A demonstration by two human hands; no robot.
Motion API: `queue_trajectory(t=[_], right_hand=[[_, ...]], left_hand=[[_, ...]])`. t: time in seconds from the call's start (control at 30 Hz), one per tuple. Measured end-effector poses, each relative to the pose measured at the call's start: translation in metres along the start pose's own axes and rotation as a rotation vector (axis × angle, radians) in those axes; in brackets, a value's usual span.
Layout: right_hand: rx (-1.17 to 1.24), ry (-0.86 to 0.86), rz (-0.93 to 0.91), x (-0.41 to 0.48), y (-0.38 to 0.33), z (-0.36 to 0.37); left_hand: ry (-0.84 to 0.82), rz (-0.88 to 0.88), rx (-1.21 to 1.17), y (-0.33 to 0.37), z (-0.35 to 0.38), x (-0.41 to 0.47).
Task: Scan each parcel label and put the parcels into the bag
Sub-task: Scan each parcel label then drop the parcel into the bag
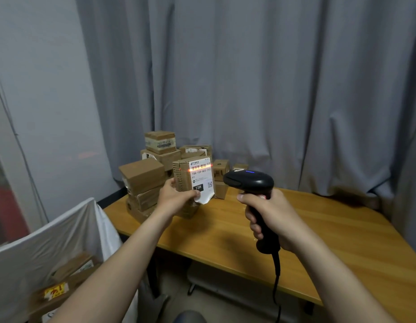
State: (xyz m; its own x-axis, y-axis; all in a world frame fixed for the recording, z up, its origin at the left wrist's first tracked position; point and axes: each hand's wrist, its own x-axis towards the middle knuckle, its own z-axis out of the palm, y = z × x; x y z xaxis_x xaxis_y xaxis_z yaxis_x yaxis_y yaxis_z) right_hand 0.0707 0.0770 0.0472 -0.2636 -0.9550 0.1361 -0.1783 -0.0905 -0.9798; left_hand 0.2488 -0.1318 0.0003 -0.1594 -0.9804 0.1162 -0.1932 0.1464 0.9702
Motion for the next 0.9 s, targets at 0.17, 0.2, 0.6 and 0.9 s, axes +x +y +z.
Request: queue_trajectory(t=[0.17,0.2,0.6,0.9], right_hand=[[-0.013,0.082,-0.001,0.005,0.009,0.001],[-0.013,0.106,0.008,0.008,0.013,0.002],[-0.01,0.051,0.156,0.035,0.052,0.055],[-0.03,-0.016,0.233,0.039,0.068,0.102]], left_hand=[[-0.014,-0.039,-0.001,-0.008,-0.008,-0.004],[-0.013,-0.049,0.008,-0.01,-0.011,-0.005],[0.082,-0.085,0.107,-0.042,-0.088,-0.045],[0.181,-0.264,0.354,-0.094,-0.175,-0.08]])
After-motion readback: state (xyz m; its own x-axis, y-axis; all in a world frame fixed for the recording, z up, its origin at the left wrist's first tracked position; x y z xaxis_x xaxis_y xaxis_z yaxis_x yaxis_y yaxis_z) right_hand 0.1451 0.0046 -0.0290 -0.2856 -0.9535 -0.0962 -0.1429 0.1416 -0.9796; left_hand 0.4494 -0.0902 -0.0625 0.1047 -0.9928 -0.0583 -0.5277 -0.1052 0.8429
